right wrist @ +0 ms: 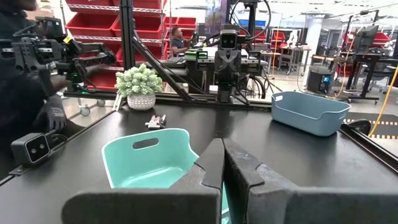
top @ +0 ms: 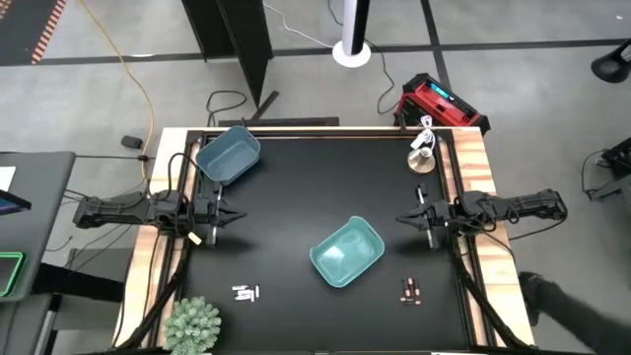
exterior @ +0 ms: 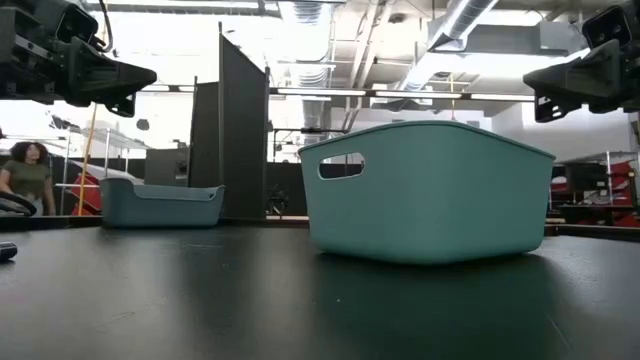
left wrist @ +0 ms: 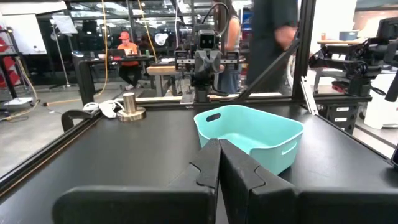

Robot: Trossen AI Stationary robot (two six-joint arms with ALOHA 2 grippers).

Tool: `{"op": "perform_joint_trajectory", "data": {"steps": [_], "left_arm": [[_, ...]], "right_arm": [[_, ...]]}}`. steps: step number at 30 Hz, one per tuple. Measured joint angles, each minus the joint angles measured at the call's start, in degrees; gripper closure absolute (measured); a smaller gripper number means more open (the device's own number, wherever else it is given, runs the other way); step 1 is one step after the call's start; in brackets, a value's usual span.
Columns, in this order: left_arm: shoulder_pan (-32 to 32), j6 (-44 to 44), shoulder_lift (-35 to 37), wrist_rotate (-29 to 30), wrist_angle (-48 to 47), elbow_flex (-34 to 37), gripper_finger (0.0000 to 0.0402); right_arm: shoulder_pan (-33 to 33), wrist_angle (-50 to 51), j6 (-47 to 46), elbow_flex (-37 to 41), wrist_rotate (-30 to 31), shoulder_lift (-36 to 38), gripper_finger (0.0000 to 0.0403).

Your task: Sort batteries

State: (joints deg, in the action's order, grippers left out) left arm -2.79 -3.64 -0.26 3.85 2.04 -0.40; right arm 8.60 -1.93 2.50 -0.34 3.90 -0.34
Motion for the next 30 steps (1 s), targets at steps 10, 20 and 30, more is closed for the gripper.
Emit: {"op": "perform_joint_trajectory", "data": {"steps": [10, 20, 30], "left_arm": [[0.0, 0.0, 0.0, 0.0, 0.0, 0.0, 0.0397], [0.0, 0.0, 0.0, 0.0, 0.0, 0.0, 0.0397], [0.0, 0.0, 0.0, 0.0, 0.1, 0.0, 0.0397]], "right_arm": [[0.0, 0.0, 0.0, 0.0, 0.0, 0.0, 0.0376], [0.0, 0.0, 0.0, 0.0, 0.0, 0.0, 0.0376], [-1.2, -3.9, 7.5, 0.0, 0.6, 0.1, 0.0376]]}}
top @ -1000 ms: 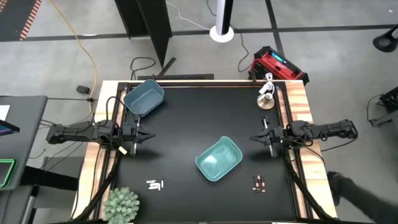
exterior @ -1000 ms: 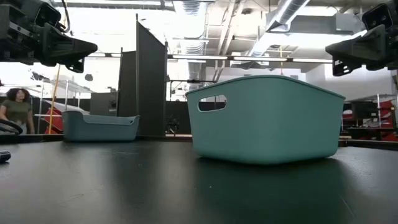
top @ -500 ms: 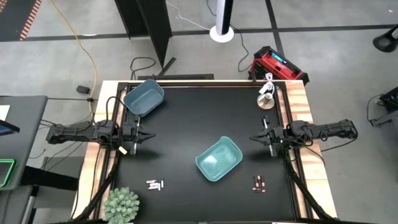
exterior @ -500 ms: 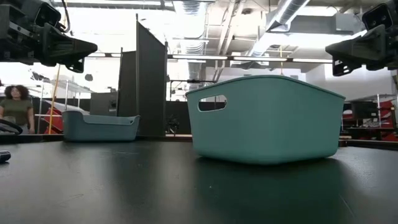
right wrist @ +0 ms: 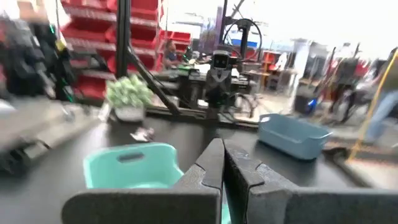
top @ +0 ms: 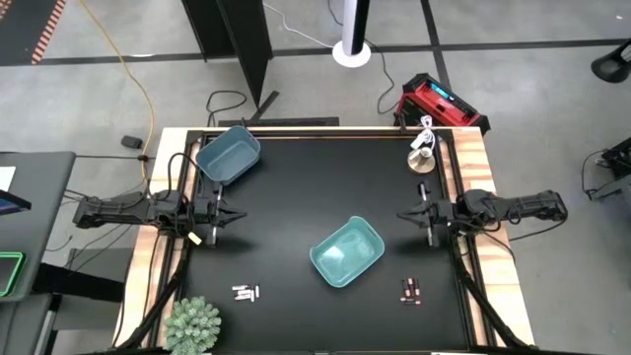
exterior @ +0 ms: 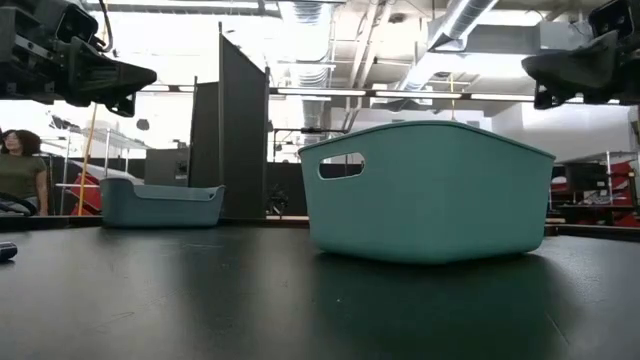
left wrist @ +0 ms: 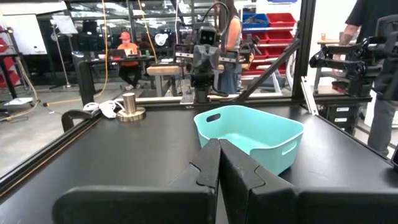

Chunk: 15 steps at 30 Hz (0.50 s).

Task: Sort batteries
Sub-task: Put the black-brown battery into the light blue bin

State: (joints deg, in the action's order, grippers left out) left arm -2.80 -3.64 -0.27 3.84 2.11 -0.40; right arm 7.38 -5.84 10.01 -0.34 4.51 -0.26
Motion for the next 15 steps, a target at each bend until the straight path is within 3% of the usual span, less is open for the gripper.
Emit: {"op": "perform_joint_trajectory", "data": {"steps": [5, 7, 13, 15], "left_arm": [[0.0, 0.1, 0.0, 0.0, 2.7, 0.0, 0.0397], [0.0, 1.5, 0.0, 0.0, 4.7, 0.0, 0.0397], [0.0, 10.1, 0.0, 0.0, 9.5, 0.0, 0.0397], [0.0, 11.0, 0.0, 0.0, 10.7, 0.0, 0.0397]], "right_arm": [[-0.4, -3.4, 0.8, 0.0, 0.0, -0.1, 0.0376], [-0.9, -9.0, 1.8, 0.0, 0.0, -0.1, 0.0376], [-2.4, -28.2, -6.4, -0.1, 0.1, -0.1, 0.0376], [-3.3, -29.3, -11.6, -1.0, 0.1, -0.1, 0.0376]]}}
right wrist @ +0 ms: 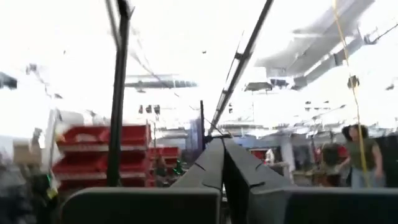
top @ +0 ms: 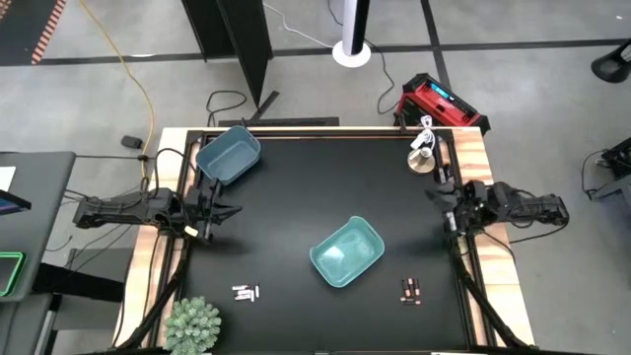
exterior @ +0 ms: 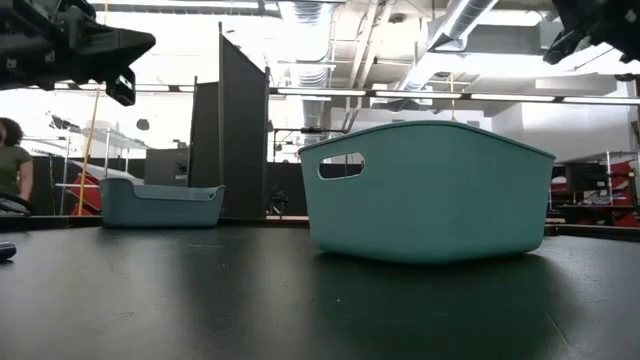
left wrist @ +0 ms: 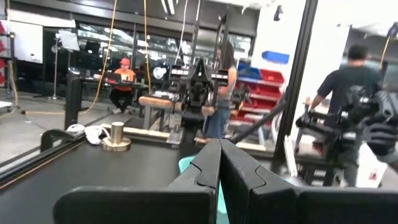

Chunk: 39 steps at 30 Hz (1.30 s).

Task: Sort batteries
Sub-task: Put the black-brown battery into the light blue bin

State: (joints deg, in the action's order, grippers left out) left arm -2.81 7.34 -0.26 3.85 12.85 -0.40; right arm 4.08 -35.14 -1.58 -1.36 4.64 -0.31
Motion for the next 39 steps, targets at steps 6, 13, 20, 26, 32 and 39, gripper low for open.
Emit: {"op": "perform_joint_trajectory", "data": {"steps": [6, 13, 20, 26, 32, 39], "left_arm": [[0.0, 0.6, -0.1, 0.0, 0.6, 0.0, 0.0397], [0.0, -0.7, -0.1, 6.0, -0.5, 0.0, 0.0397], [0.0, -0.8, -0.2, 9.8, -5.8, 0.0, 0.0395], [0.0, -0.9, -2.2, 15.6, -5.9, 0.0, 0.0361], [0.0, -0.3, -3.8, 16.0, -5.8, 0.0, 0.0323], [0.0, 0.5, -3.9, 16.0, -5.3, 0.0, 0.0313]], "right_arm": [[-2.0, 11.9, -6.0, -5.3, 0.0, -1.0, 0.0376], [-1.6, 21.3, -5.1, -11.8, -0.5, -5.0, 0.0376], [2.8, 45.3, -9.2, -22.7, -1.6, -14.4, 0.0376], [8.0, 65.2, -22.1, -31.7, -1.6, -26.9, 0.0359], [15.5, 80.2, -40.6, -33.3, -1.6, -38.3, 0.0306], [27.9, 82.0, -63.4, -33.3, -1.7, -46.6, 0.0230]]}}
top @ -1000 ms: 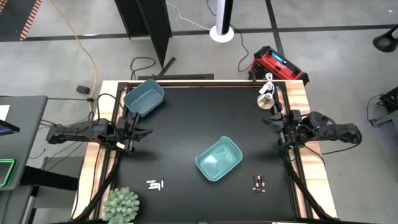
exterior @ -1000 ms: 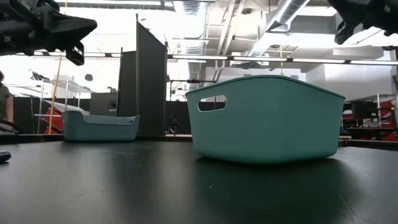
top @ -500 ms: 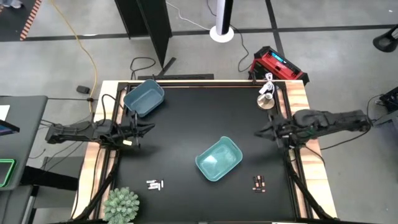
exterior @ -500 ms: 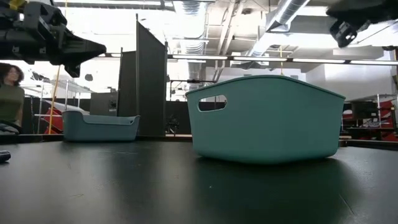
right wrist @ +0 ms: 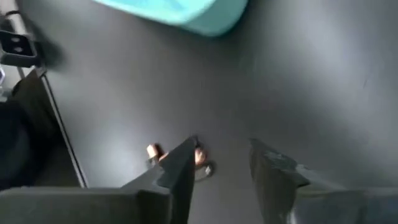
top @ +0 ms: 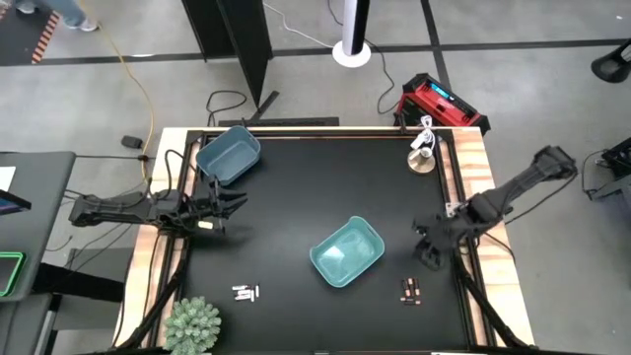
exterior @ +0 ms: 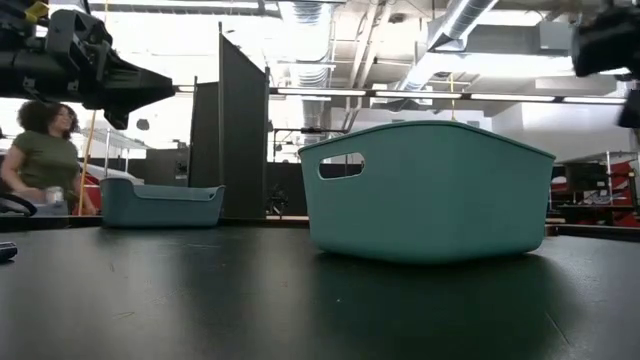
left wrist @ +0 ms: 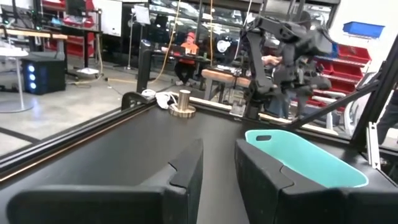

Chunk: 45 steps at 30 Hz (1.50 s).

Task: Sort batteries
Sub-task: Put the black-brown battery into the light blue bin

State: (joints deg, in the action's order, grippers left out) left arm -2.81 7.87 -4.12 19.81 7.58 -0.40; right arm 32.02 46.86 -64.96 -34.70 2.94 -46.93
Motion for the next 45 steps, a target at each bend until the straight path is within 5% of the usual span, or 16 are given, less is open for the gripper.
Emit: {"op": "perform_joint_trajectory", "data": {"steps": [16, 30, 45], "left_arm": [[0.0, -5.3, 0.0, 0.1, 4.2, 0.0, 0.0314], [0.0, -5.8, 0.0, 0.1, 4.2, 0.0, 0.0314], [0.0, -5.7, 0.0, 0.1, 4.1, 0.0, 0.0314]], "right_arm": [[18.2, -8.3, -35.9, -1.5, 2.8, -21.0, 0.0205], [20.5, -5.2, -43.2, -8.0, 3.4, -33.8, 0.0213], [20.4, -4.3, -47.4, -8.4, 3.4, -38.7, 0.0214]]}}
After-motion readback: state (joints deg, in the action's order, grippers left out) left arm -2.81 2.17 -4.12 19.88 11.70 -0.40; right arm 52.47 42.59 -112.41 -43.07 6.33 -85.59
